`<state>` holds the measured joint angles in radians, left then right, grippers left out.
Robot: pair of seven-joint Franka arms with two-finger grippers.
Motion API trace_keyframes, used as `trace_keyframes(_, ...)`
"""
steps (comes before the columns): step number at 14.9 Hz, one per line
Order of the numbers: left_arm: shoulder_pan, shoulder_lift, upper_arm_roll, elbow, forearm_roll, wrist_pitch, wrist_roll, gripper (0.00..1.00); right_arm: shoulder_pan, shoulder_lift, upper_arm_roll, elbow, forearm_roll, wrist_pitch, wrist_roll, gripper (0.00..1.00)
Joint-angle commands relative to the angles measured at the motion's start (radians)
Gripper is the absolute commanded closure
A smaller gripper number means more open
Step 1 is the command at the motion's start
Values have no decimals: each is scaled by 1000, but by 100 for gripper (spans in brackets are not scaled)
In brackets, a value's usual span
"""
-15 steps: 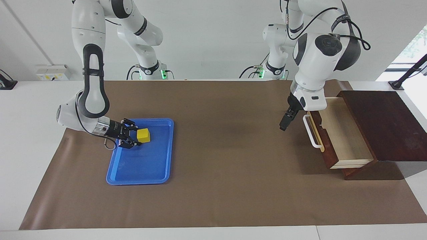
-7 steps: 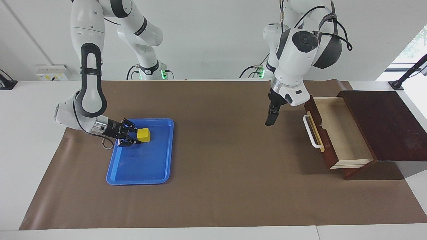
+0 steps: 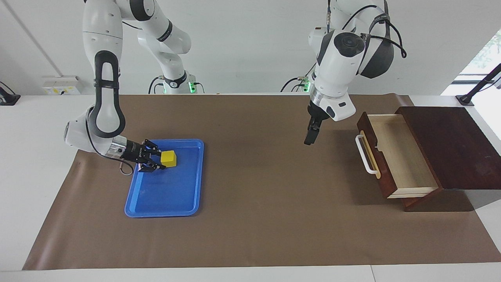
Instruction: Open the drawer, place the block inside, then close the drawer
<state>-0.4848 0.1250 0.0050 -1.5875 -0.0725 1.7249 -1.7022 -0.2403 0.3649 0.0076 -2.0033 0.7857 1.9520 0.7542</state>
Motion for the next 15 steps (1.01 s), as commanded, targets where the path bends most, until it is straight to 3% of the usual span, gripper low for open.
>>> trace_keyframes(1, -37, 4, 12, 75, -29, -82, -115, 0, 4, -15, 5, 64, 18, -41, 26, 83)
trace_keyframes(9, -50, 16, 26, 58, -18, -47, -198, 0, 177, -40, 14, 201, -8, -67, 336, 84)
trace_keyframes(13, -55, 90, 24, 84, -18, 4, -347, 0, 272, -38, 15, 242, -6, -4, 461, 83)
trace_keyframes(15, -76, 170, 26, 200, -18, -10, -368, 0, 335, -38, 15, 241, 0, 45, 468, 83)
